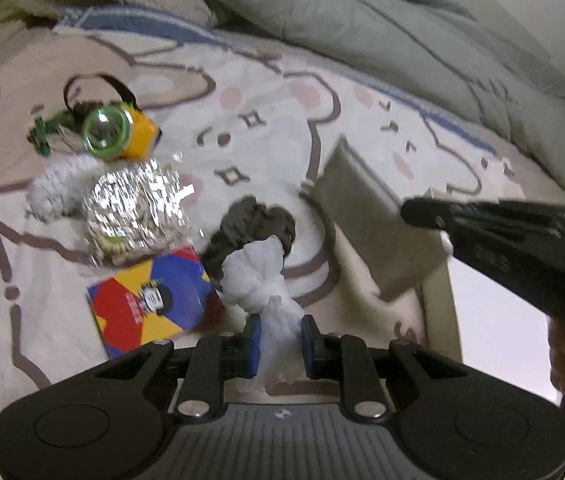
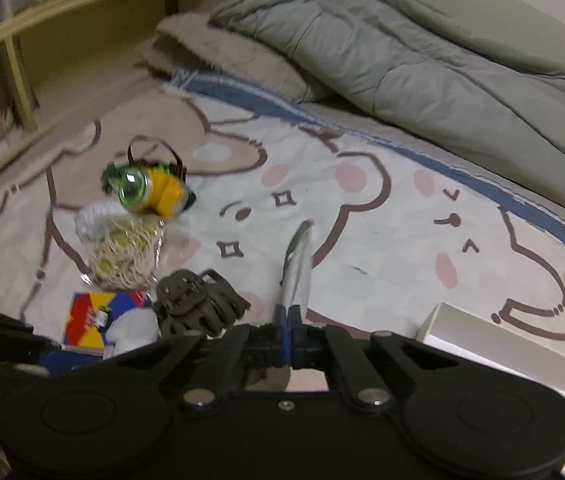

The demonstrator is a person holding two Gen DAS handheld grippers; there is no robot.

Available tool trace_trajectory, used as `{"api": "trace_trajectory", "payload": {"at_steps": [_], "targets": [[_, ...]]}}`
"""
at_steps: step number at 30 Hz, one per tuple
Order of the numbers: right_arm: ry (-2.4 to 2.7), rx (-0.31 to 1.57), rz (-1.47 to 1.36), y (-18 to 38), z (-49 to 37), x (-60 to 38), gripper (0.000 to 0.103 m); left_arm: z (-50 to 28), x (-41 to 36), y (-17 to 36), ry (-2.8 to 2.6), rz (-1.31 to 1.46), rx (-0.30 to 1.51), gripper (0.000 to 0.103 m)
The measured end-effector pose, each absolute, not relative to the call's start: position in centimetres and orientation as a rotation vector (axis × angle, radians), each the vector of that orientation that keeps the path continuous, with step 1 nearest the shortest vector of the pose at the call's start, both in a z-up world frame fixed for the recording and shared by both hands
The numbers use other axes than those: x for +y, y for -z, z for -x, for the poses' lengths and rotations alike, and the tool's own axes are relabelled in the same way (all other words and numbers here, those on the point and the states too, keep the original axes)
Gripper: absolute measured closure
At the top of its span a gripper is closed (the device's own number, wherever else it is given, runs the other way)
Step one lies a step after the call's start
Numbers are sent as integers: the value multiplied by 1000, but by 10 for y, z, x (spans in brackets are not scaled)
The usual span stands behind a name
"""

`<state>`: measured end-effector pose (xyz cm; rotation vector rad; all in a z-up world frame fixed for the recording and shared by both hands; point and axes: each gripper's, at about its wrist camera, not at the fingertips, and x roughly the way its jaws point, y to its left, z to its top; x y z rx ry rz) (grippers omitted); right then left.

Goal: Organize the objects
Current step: 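Grasp the grey acoolid packet with the right tool and lift it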

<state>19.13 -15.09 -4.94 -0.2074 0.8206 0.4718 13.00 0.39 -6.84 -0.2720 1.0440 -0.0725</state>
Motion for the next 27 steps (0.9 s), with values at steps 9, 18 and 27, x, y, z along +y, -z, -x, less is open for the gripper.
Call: {"api": "trace_trajectory", "payload": {"at_steps": [9,18,27], "targets": [[-442,837,110,37,-172,-169,102,-121,10,46,88,294,975,81],[-365,937,141,73,-195,-169,72,-118,17,49,126,285,995,81],[-337,977,201,106,-223,-147,49,-124,29,62,147,265,1036,81]]}}
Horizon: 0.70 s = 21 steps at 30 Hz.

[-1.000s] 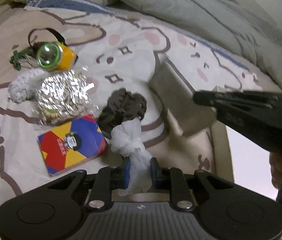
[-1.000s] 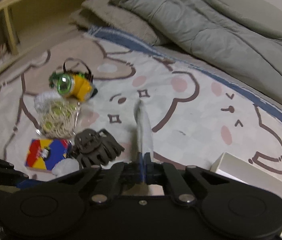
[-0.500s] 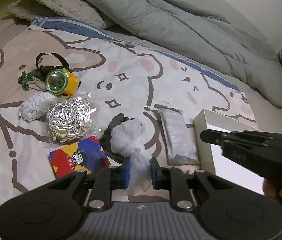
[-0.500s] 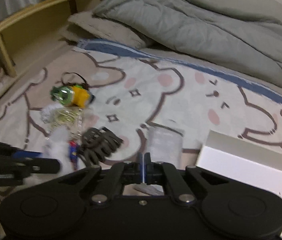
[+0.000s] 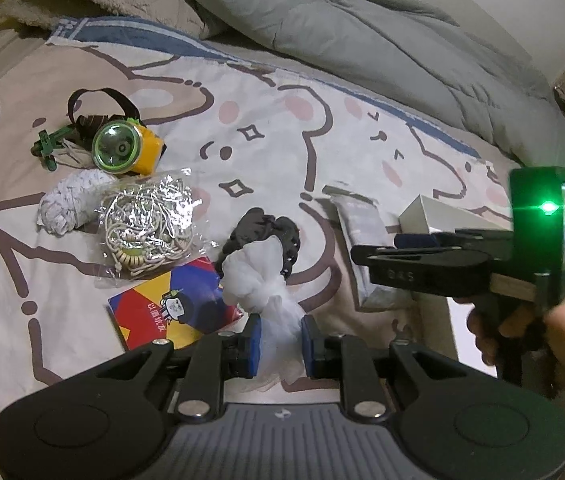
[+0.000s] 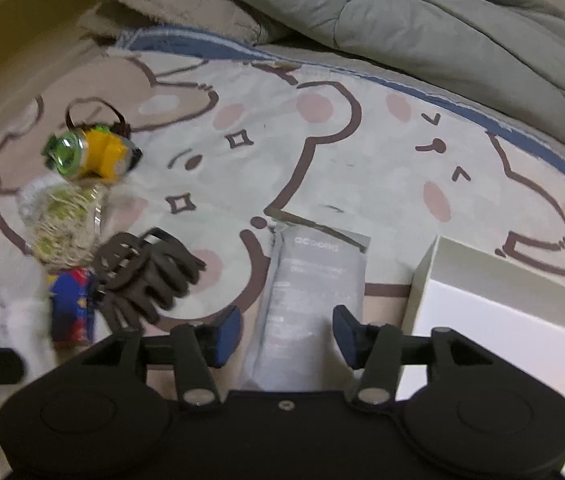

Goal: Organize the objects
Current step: 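Grasp the grey acoolid packet with the right tool and lift it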

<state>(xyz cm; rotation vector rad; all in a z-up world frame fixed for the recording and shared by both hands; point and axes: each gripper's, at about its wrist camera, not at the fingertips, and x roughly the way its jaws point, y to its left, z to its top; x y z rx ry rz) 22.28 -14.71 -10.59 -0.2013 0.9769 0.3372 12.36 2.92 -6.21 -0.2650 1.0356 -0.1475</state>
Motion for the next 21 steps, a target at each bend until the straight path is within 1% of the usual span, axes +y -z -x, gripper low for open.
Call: {"api": "trace_trajectory", "payload": {"at_steps": [4,6,9,11,16,18,19,21], "targets": [[-309,960,325,119,-227,-135,40,-129,33,66,155,259,1047,81],[-323,970,356,124,-229,-131,40,-131,35,67,156,260,1049,81],[-372,988,356,128,-228,-127,41,-133,38,67,160,263,1050,81],[-436,983,351,124,-223,-123,48,-133,40,67,160,267,1050,81],[-472,1006,338,120,-215,-108,49,-132,44,66,154,270,1049,81],[-414,1015,302,118,-217,-108,46,-131,45,66,153,271,1049,81],[-368,1013,272,116,-220,-111,41,-131,45,66,154,271,1048,81],[-301,1002,225,113,-225,-120,37,-130,45,66,152,272,1048,81]]}}
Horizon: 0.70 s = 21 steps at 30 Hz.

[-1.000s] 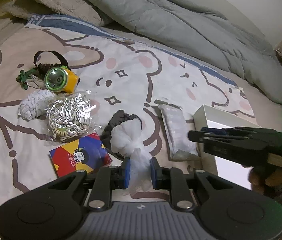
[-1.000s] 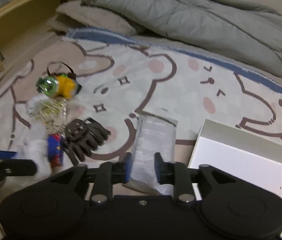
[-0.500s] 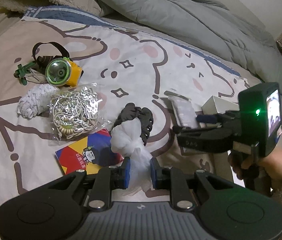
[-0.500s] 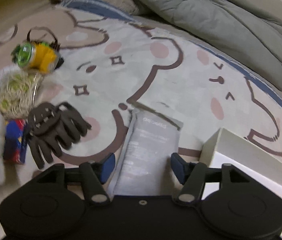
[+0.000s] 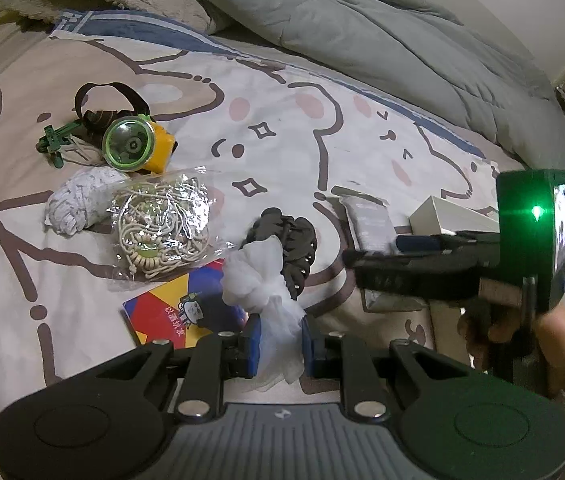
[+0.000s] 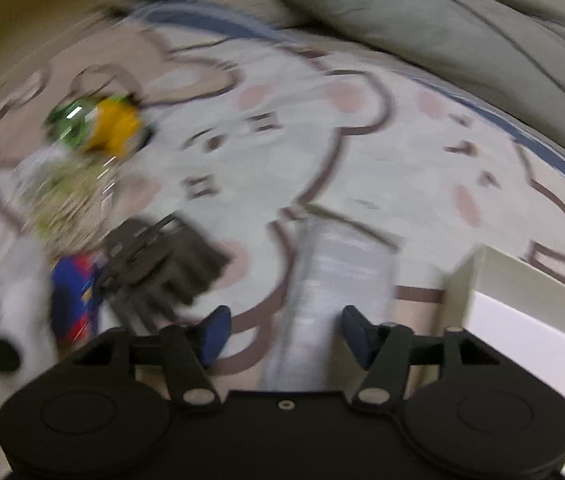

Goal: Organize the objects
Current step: 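Grasp the grey acoolid packet with the right tool and lift it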

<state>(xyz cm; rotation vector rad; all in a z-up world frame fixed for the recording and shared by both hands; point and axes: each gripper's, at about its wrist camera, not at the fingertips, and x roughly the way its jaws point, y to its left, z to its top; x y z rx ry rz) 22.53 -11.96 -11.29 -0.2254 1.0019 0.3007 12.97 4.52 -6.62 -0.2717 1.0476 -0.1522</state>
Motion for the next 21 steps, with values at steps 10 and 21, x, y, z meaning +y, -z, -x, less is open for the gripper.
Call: {"api": "trace_trajectory", "payload": {"at_steps": [10,21], "targets": [[-292,1022,282,136,-238,-136,32,-129,46,66,160,274,1042,81],[-424,1061,304,134,-224,-112,42,-129,48,64,161,273,1035,81]]}}
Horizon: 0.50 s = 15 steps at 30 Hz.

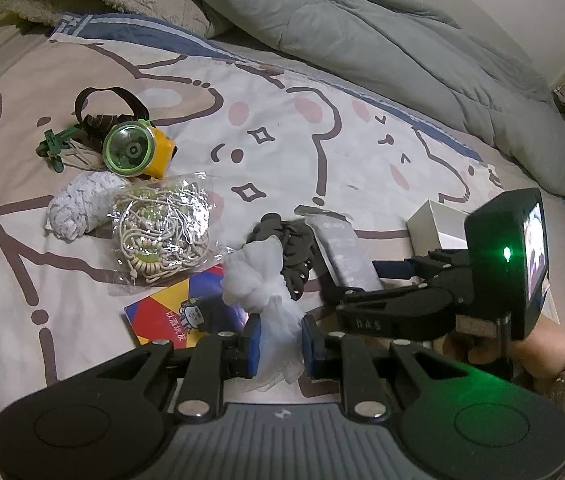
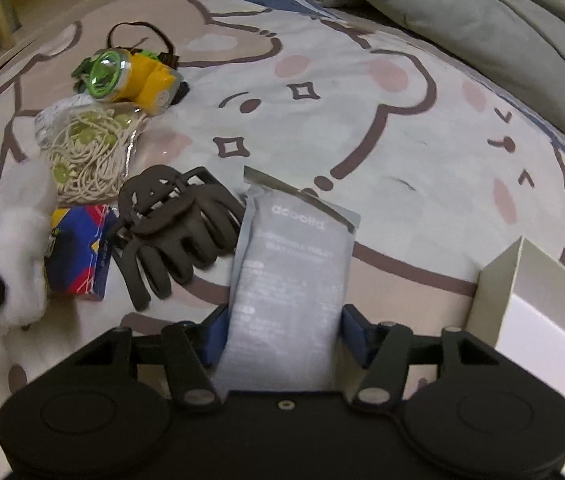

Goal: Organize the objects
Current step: 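Grasp the grey acoolid packet with the right tool and lift it, then carry the tissue and packet into the white box with both tools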

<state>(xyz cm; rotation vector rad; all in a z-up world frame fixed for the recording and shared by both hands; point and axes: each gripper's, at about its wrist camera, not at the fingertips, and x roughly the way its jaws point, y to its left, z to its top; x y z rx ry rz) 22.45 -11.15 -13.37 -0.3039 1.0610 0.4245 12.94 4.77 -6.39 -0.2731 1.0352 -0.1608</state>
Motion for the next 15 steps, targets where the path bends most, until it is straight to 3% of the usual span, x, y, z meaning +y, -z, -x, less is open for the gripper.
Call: {"api": "trace_trajectory", "payload": {"at_steps": [2,4,8,15], "targets": [[-373,1090,236,135,-229,-115,33,-129,48,63,159,271,1032,81],[-286,1108,162,138,-232,-122,33,-128,48,62,157,270,1028,81],[-321,1105,167,136,-229,-125,49,-127,47,60,153,263,1019,81],[-328,1025,170,112,-217,-127,52,-127,44,49,135,240,980,81]]}}
